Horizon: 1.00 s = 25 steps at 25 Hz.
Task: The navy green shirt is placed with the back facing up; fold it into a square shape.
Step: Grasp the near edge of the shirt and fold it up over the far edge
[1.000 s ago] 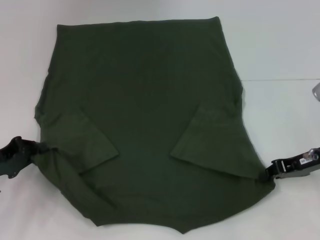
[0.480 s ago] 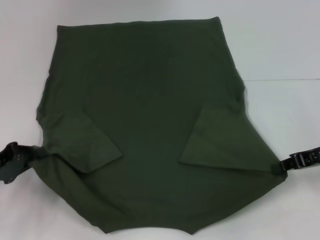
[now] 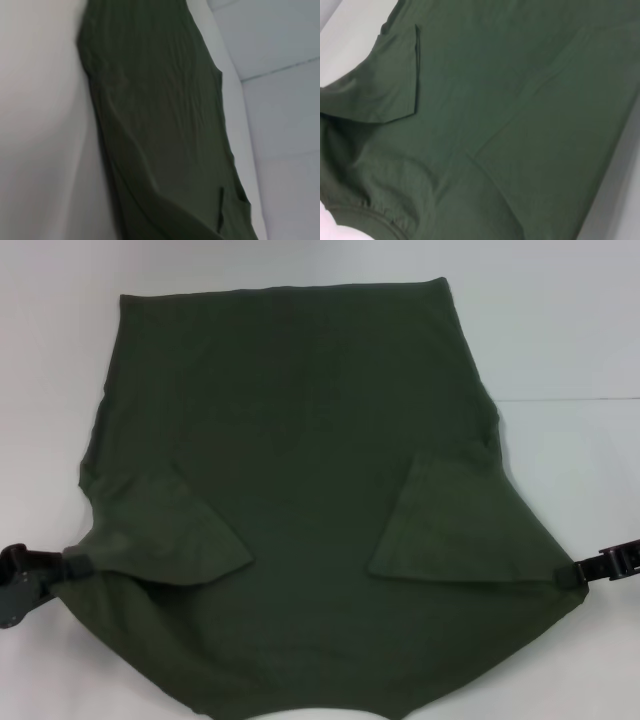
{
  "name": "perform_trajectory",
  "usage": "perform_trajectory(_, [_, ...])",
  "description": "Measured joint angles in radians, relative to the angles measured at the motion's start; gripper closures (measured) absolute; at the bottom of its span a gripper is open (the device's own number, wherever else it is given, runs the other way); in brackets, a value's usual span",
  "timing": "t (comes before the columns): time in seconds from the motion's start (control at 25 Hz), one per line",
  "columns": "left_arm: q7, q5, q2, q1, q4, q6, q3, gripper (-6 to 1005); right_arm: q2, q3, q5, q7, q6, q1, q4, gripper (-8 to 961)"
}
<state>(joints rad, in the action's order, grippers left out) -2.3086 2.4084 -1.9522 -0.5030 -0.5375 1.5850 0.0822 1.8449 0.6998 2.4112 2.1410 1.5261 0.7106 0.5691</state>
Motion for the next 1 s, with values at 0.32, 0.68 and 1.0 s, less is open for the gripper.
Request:
perform_trajectory(0.32, [-0.011,0.013,0.01,0.012,-0.038,0.112,0.001,983,-0.008,-0.011,-0.003,-0.065,0.047,-0.029,0.0,891])
perform_trajectory(0.68, [-0.017,0.104,0.027,0.013,-0.089,0.224,0.0,984,-0.018,-0.062,-0.003,-0.148,0.11,-0.068,-0.001,880])
perform_trajectory(1.0, [-0.021,0.083,0.04,0.009,-0.098,0.263,-0.04,983,-0.029,-0.172,-0.01,-0.191,0.168,-0.076,-0.001,871])
